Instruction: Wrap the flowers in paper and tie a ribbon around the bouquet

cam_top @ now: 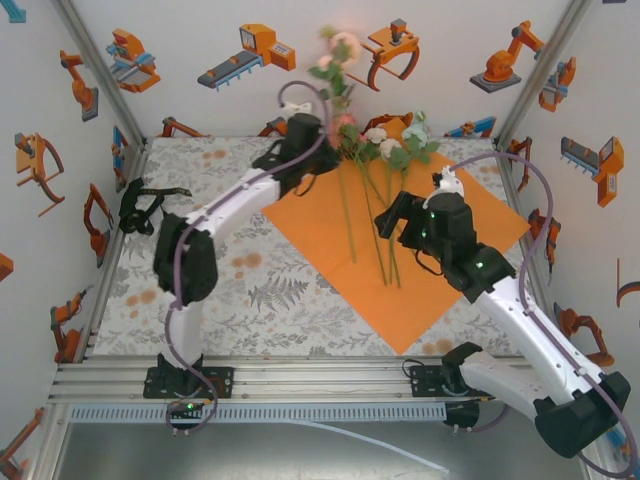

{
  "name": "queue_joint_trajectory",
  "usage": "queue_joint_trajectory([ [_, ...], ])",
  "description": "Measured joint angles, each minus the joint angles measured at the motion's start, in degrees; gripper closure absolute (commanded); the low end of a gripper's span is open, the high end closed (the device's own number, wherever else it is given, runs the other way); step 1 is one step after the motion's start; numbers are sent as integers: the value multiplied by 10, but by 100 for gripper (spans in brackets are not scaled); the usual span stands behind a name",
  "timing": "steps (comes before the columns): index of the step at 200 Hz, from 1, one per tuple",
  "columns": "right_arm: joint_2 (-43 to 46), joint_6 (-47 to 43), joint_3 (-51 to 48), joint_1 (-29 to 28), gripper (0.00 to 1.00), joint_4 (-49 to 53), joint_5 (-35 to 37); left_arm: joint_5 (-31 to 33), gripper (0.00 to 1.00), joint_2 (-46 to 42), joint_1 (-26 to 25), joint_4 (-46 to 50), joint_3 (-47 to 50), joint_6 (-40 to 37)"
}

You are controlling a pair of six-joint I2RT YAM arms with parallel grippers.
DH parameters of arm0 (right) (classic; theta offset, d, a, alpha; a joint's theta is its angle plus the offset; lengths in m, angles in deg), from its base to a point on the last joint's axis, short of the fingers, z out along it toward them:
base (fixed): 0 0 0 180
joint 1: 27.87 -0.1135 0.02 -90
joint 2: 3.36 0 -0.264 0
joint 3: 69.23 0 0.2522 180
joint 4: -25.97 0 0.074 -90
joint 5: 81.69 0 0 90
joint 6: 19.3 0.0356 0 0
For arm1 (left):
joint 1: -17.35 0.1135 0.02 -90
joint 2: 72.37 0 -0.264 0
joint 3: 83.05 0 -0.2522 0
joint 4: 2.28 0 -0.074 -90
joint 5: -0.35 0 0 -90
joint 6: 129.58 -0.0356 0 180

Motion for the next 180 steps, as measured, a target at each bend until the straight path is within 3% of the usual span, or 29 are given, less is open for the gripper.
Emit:
queue_joint_trajectory([
  [25,37,0,-5,0,20,6,5,3,100,141,-51,9,-169,26],
  [52,69,0,-14,0,20,22,15,4,100,262,-68,53,-292,41],
  [104,84,-6,-23,0,20,46,17,5,100,320,-57,109,-302,53],
  [137,89,-16,-23,0,19,54,17,2,73,320,-53,105,-302,64],
  [180,101,-20,-22,0,19,67,24,1,66,319,-54,105,-302,62],
])
